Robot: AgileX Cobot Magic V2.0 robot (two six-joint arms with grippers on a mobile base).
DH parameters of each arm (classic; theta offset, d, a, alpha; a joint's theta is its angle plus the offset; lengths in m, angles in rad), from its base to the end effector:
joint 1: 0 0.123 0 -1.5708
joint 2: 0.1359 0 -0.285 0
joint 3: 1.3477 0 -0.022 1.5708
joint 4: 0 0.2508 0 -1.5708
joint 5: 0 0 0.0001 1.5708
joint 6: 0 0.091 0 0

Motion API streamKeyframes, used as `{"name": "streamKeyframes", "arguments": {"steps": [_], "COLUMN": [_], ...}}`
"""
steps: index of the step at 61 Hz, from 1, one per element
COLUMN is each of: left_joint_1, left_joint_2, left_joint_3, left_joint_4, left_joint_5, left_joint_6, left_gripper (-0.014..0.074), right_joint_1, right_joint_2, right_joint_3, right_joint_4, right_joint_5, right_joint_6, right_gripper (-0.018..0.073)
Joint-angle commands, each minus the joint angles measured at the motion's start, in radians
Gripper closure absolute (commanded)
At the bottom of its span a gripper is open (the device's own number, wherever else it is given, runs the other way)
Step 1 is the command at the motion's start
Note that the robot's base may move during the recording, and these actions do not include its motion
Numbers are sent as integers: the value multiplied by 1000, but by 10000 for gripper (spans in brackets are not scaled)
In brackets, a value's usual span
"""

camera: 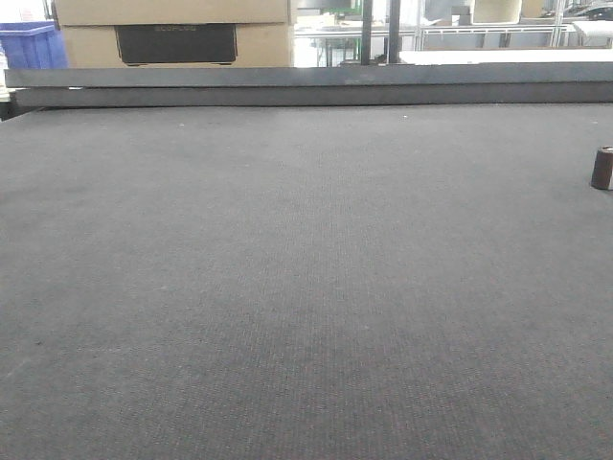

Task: Place cylindrical capacitor in blue bin on shelf
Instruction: 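Lower both open grippers toward the orange and maroon capacitors on the table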

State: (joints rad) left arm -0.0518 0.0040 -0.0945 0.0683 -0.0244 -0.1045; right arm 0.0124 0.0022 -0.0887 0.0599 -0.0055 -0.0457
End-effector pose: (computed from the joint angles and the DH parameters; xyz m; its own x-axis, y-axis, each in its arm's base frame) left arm 0.0498 -0.0027 0.2469 0.1983 -0.0465 -0.9790 0.0606 0.9975 -0.0351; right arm 0.0505 0.0006 0.2434 0.1780 0.0164 -0.9839 -0.0146 0.9998 0.0140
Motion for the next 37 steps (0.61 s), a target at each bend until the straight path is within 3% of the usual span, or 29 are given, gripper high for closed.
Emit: {"name": "streamKeyframes", "arguments": {"steps": [1, 10, 15, 30, 37], "left_joint_1": [-3, -3, -3, -3, -19], "left_joint_2": [6, 108, 170, 352, 392], "left_joint_3": [-134, -361, -445, -566, -566], "left_joint_4": [53, 95, 95, 93, 89], "left_joint_5": [57, 263, 336, 378, 376], "left_joint_6": [3, 3, 3, 3, 3], "left_gripper": [657, 605, 524, 237, 119], "right_joint_1": [0, 0, 0, 0, 0], "right_joint_2": [-2, 53, 133, 410, 506], "right_joint_3": [-138, -367, -465, -637, -639], "right_joint_4": [4, 4, 4, 4, 4], "right_joint_5": [22, 182, 240, 290, 286], "right_joint_6": [0, 0, 0, 0, 0], "right_gripper": [715, 704, 638, 103, -12]}}
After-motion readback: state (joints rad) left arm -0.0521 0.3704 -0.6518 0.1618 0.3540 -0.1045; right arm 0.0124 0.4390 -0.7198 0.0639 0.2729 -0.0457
